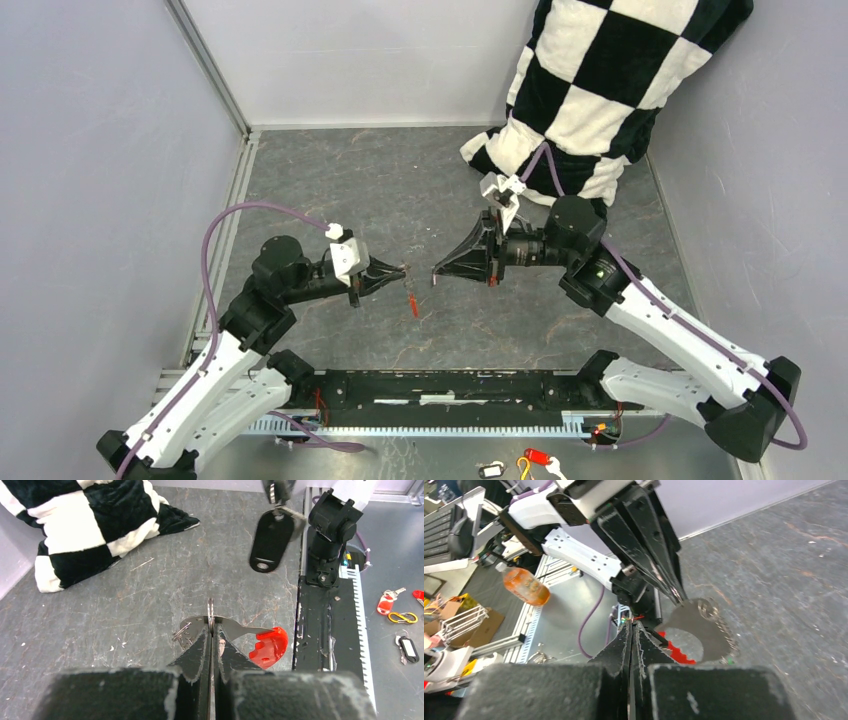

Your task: Put the keys on the keyring

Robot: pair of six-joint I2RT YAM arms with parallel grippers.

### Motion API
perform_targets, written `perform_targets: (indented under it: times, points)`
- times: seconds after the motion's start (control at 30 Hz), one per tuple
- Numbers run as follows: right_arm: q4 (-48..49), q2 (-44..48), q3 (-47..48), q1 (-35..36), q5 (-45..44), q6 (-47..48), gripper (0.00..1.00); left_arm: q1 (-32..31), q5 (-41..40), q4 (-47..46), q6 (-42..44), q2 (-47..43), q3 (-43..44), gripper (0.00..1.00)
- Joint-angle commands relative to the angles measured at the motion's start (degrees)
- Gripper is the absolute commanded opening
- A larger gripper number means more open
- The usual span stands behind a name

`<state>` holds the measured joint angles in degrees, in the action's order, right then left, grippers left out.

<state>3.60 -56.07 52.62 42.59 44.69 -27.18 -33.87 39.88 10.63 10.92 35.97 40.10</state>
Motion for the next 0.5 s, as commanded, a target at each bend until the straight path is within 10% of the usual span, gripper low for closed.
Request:
perform_targets:
  times: [0.0, 0.47]
  points:
    - [-1.1, -2.7, 5.1, 4.0, -3.0, -2.6, 0.01, -0.1, 2.5, -0.9, 3.0, 0.2, 0.1, 0.02]
    - [17.3, -6.0, -3.6, 8.7, -8.0, -21.0, 0.00, -0.1, -3.4, -3.1, 11.6, -0.6, -2.0, 0.02]
